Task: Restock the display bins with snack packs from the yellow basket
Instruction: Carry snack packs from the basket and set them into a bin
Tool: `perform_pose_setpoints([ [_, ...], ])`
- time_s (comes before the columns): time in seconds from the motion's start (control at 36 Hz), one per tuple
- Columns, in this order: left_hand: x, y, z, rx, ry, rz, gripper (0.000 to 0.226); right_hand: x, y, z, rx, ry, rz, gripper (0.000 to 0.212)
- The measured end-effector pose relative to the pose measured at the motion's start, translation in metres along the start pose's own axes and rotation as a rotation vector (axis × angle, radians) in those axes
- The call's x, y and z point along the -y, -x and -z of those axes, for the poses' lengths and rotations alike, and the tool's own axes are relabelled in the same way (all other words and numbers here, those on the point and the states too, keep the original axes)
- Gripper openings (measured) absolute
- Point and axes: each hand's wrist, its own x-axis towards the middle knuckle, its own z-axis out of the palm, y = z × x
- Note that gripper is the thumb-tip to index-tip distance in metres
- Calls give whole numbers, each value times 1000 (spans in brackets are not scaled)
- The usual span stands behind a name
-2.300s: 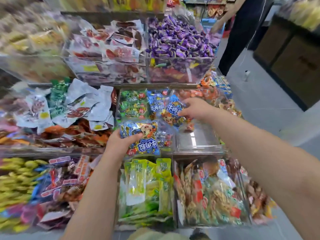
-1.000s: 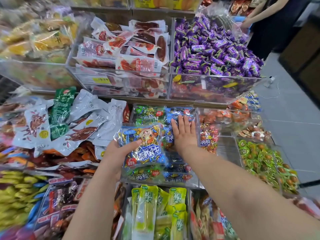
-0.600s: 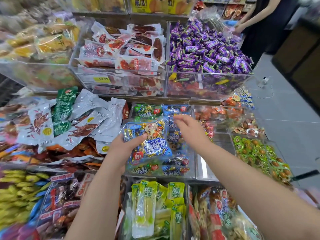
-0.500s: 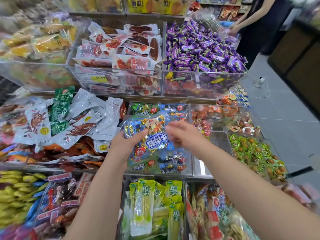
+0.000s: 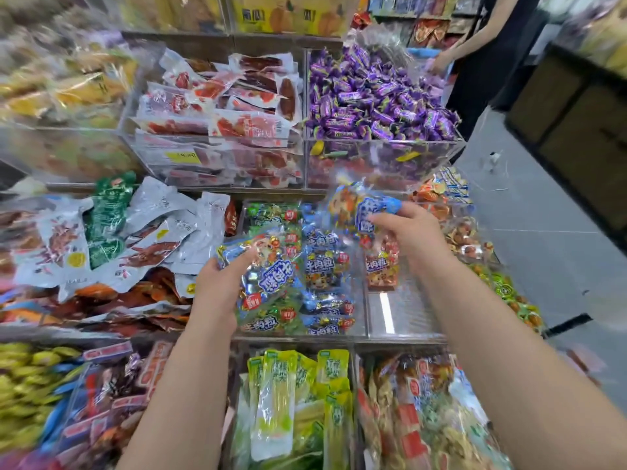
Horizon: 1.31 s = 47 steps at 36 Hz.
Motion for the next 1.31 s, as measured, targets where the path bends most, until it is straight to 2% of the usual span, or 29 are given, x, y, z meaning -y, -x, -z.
perform_pose_setpoints([
  [0.11, 2, 0, 6, 12, 19, -21, 14, 0, -19, -15, 253, 663, 89, 33],
  [0.19, 3, -1, 8, 38, -10, -23, 12, -5, -28, -40, 495, 1182, 171, 27],
  [0.25, 1, 2, 8, 53, -39, -13, 34, -12, -31, -59, 646, 1366, 199, 20],
  [0.31, -4, 8, 7, 53, -36, 1, 80, -19, -34, -76, 749, 1500, 199, 2],
  [0.33, -4, 8, 7, 61, -35, 6, 95, -23, -36, -82, 760, 1537, 193, 8],
  [0.36, -5, 8, 7, 62, -44, 10, 99, -29, -38, -86, 753, 1562, 204, 19],
  [0.39, -5, 9, 7, 59, -61, 5, 90, -35, -39, -89, 721, 1566, 229, 28],
  [0.47, -1, 6, 11, 72, -95, -11, 29, -55, -39, -90, 556, 1533, 363, 46],
  [0.5, 1, 6, 13, 77, -90, -12, 22, -63, -36, -89, 518, 1529, 404, 54],
  [0.56, 3, 4, 17, 81, -69, -6, 22, -78, -28, -86, 472, 1532, 462, 72],
  [0.64, 7, 0, 19, 61, -46, -8, 19, -97, -17, -80, 478, 1532, 468, 95],
  [0.81, 6, -2, 11, 66, -39, 12, 17, -114, -26, -76, 487, 1691, 485, 86],
  [0.92, 0, 2, 6, 109, -32, 45, 44, -103, -47, -80, 490, 1742, 459, 95],
  [0.94, 0, 2, 7, 116, -25, 52, 40, -103, -50, -82, 480, 1757, 448, 97],
  [1.03, 2, -1, 10, 108, -22, 68, 7, -107, -51, -87, 434, 1777, 423, 107],
  [1.19, 1, 1, 12, 138, -4, 94, 8, -106, -45, -89, 402, 1786, 374, 117],
  [1.31, 0, 7, 11, 141, 81, 123, 6, -98, -45, -85, 534, 1738, 323, 121],
])
